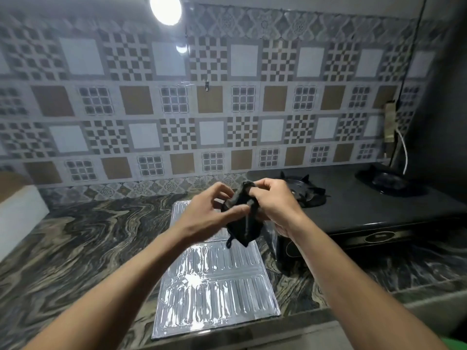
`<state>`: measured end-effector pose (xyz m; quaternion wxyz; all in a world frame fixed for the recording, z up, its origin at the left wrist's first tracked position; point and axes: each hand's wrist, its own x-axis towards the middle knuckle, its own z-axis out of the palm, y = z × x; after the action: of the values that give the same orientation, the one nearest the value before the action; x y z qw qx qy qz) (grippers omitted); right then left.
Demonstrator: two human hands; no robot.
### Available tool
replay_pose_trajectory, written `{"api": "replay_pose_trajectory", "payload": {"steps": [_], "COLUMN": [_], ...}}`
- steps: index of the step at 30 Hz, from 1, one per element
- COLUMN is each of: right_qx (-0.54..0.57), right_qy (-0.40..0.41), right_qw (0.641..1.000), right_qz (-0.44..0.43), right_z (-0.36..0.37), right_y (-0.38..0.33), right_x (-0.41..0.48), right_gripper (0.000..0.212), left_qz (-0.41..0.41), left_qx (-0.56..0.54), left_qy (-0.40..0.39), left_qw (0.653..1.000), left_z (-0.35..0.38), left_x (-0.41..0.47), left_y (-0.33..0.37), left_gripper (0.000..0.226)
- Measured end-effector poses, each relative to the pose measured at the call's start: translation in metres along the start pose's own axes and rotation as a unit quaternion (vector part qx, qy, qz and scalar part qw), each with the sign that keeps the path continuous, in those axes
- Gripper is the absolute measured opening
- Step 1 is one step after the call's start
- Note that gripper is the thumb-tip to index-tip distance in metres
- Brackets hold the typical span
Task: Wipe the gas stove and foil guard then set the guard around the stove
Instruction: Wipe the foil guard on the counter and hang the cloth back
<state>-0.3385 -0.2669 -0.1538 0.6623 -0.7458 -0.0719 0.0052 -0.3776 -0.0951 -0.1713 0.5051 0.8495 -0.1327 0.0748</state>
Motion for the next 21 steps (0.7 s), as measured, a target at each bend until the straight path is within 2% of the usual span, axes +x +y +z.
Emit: {"api": "replay_pose_trajectory", "payload": {"steps": [2, 4, 7, 9, 11, 14, 17, 21], "right_qx": [0.052, 0.087, 0.072, 0.043, 0.032, -0.030, -0.062, -0.012], "right_qy": [-0.006, -0.018, -0.033, -0.051, -0.086, -0.156, -0.191, -0.195], "right_qw": [0.998, 0.995, 0.995, 0.996, 0.996, 0.987, 0.979, 0.981], "right_qz": [0.028, 0.055, 0.068, 0.054, 0.023, -0.028, -0.020, -0.018], "right_z": [0.006, 0.011, 0.011, 0.009, 0.006, 0.004, 0.001, 0.003], "right_y": [-0.004, -0.006, -0.006, -0.006, -0.009, -0.016, -0.013, 0.003], "right_x": [-0.003, -0.005, -0.004, -0.001, 0.003, 0.009, 0.021, 0.042], "right_gripper": [0.015, 0.021, 0.023, 0.025, 0.035, 0.058, 0.053, 0.031], "left_qz": [0.017, 0.038, 0.013, -0.027, -0.048, -0.076, -0.110, -0.128], "left_qx": [0.082, 0.098, 0.055, -0.030, -0.106, -0.146, -0.207, -0.234], "left_qy": [-0.005, -0.010, -0.011, -0.044, -0.068, -0.009, 0.041, 0.102], "left_qw": [0.996, 0.994, 0.998, 0.998, 0.991, 0.986, 0.971, 0.958], "left_z": [0.005, 0.005, -0.010, -0.024, -0.033, -0.039, -0.045, -0.050], "left_x": [-0.009, -0.009, 0.000, 0.006, 0.011, 0.023, 0.040, 0.062], "left_y": [0.004, 0.002, -0.005, -0.006, -0.003, 0.006, 0.008, 0.007], "left_gripper": [0.069, 0.074, 0.046, 0.023, 0.009, 0.002, 0.006, 0.006]}}
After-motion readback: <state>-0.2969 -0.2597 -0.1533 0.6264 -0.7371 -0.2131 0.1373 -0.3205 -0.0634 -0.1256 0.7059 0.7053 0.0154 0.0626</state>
